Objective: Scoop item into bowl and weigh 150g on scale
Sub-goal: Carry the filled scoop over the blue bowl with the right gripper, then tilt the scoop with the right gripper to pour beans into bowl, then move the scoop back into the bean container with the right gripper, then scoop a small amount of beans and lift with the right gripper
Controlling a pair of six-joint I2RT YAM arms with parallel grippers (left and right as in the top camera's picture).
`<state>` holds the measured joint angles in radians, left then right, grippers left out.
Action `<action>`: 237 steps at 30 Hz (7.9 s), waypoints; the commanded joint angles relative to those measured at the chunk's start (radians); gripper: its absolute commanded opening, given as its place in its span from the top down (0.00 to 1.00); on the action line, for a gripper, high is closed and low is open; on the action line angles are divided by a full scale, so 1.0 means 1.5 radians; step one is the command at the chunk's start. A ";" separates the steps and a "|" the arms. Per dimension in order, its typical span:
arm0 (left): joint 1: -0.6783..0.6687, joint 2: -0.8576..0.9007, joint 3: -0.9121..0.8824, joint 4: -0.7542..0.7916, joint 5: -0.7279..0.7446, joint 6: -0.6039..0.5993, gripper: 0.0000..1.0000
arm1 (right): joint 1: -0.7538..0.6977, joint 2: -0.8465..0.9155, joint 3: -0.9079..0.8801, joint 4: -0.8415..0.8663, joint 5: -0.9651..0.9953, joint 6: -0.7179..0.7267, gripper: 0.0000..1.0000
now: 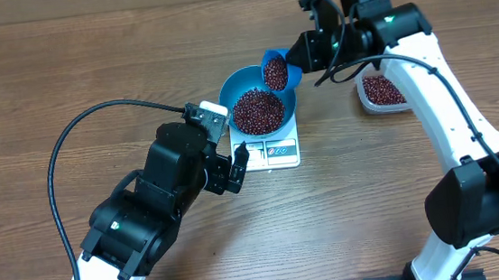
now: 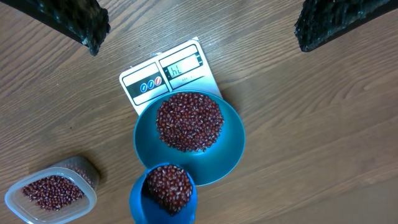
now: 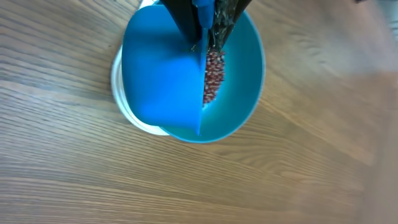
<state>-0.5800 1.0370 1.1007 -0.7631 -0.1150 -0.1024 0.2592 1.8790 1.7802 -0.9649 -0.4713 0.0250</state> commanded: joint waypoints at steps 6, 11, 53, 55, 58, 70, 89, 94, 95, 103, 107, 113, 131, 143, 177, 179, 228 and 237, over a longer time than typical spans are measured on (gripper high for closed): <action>0.003 -0.002 0.003 0.002 0.006 -0.007 0.00 | 0.092 -0.008 0.024 0.004 0.168 0.001 0.96; 0.003 -0.002 0.003 0.002 0.006 -0.007 0.01 | 0.143 -0.008 0.023 -0.006 0.274 0.001 0.96; 0.003 -0.002 0.003 0.002 0.006 -0.007 0.01 | 0.198 -0.008 0.023 -0.007 0.378 -0.020 0.96; 0.003 -0.002 0.003 0.002 0.006 -0.007 0.00 | 0.198 -0.008 0.023 -0.007 0.378 -0.020 0.96; 0.003 -0.002 0.003 0.002 0.006 -0.007 0.01 | 0.198 -0.008 0.023 -0.007 0.378 -0.021 0.96; 0.003 -0.002 0.003 0.002 0.006 -0.007 0.00 | 0.198 -0.008 0.023 -0.009 0.378 -0.054 0.96; 0.003 -0.002 0.003 0.002 0.006 -0.007 0.00 | 0.213 -0.008 0.023 -0.019 0.395 -0.171 0.96; 0.003 -0.002 0.003 0.002 0.006 -0.007 0.00 | 0.213 -0.008 0.023 -0.024 0.396 -0.224 0.96; 0.003 -0.002 0.003 0.002 0.006 -0.007 0.00 | 0.213 -0.008 0.023 -0.024 0.396 -0.235 0.96; 0.003 -0.002 0.003 0.002 0.006 -0.007 0.01 | 0.216 -0.008 0.023 -0.024 0.396 -0.265 0.96; 0.003 -0.002 0.003 0.002 0.006 -0.007 0.01 | 0.216 -0.008 0.023 -0.024 0.396 -0.267 0.96; 0.003 -0.002 0.003 0.002 0.006 -0.007 0.01 | 0.216 -0.008 0.023 -0.021 0.395 -0.264 0.96; 0.003 -0.002 0.003 0.002 0.006 -0.007 0.00 | 0.177 -0.103 0.079 0.019 0.368 -0.078 0.96; 0.003 -0.002 0.003 0.002 0.006 -0.007 0.00 | -0.001 -0.121 0.078 -0.093 0.551 0.009 0.96; 0.003 -0.002 0.003 0.002 0.006 -0.007 0.00 | -0.115 -0.107 -0.349 0.168 0.412 0.009 0.96; 0.003 -0.002 0.003 0.002 0.006 -0.007 0.01 | -0.115 -0.107 -0.349 0.176 0.403 0.009 0.96; 0.003 -0.002 0.003 0.002 0.006 -0.007 0.00 | -0.314 -0.260 -0.300 0.140 0.107 0.013 0.96; 0.003 -0.002 0.003 0.002 0.006 -0.007 0.00 | -0.380 -0.260 -0.299 0.140 -0.055 0.013 0.96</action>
<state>-0.5800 1.0370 1.1007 -0.7631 -0.1150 -0.1024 -0.3126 1.5192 1.3029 -0.7616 -0.4732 0.0517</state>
